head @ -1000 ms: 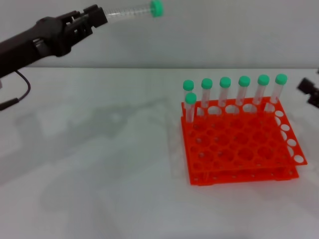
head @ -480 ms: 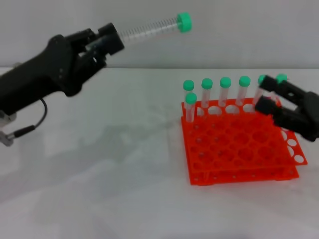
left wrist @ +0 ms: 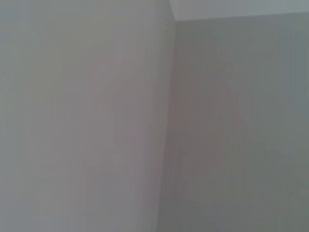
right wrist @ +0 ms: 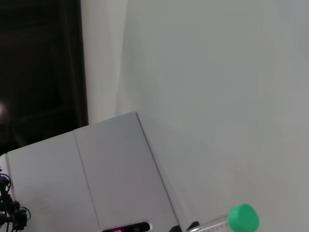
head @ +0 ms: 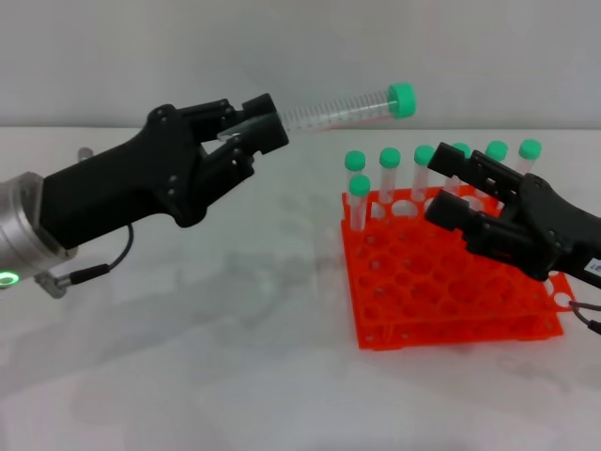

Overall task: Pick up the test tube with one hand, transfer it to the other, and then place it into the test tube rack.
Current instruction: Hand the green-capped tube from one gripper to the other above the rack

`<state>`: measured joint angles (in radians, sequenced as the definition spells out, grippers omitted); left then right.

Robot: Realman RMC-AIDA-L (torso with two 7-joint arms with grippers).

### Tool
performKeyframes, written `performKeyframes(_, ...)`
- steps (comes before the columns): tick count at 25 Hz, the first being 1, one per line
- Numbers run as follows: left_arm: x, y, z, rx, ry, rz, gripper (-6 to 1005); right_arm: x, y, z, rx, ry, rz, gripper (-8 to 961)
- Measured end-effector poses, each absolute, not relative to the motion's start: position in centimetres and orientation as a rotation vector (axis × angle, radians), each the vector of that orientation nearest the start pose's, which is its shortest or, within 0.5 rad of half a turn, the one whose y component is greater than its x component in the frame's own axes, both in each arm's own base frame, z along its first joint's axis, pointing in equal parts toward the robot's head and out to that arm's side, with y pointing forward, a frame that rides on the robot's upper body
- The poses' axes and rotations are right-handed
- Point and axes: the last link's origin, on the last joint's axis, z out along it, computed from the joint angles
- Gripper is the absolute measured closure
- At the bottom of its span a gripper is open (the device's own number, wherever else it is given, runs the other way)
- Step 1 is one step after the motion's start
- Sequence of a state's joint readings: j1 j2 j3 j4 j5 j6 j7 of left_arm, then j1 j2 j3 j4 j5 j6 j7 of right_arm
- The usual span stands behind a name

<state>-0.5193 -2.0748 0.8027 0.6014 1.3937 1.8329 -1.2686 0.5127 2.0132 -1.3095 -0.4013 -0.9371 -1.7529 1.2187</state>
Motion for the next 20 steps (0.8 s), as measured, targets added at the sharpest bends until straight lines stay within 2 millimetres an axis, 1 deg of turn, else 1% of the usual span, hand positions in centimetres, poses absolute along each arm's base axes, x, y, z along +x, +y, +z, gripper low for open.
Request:
performKeyframes(10,-18.7,32.2,2.9,-2.541,-0.244,-1.526,798,19.1,30.9,0.1,-2.513,0.402,1.632,187)
performKeyframes(15,-18.1,32.2,2.0,-2.579,-0.239,-1.527,798,18.8,31.0,0.0,-2.504,0.367,1.639,188)
performKeyframes(20,-17.9,32.3,1.5,-2.597,-0.246,-1.53,797,18.5,31.0,-0.1,-2.483,0.341,1.655,190)
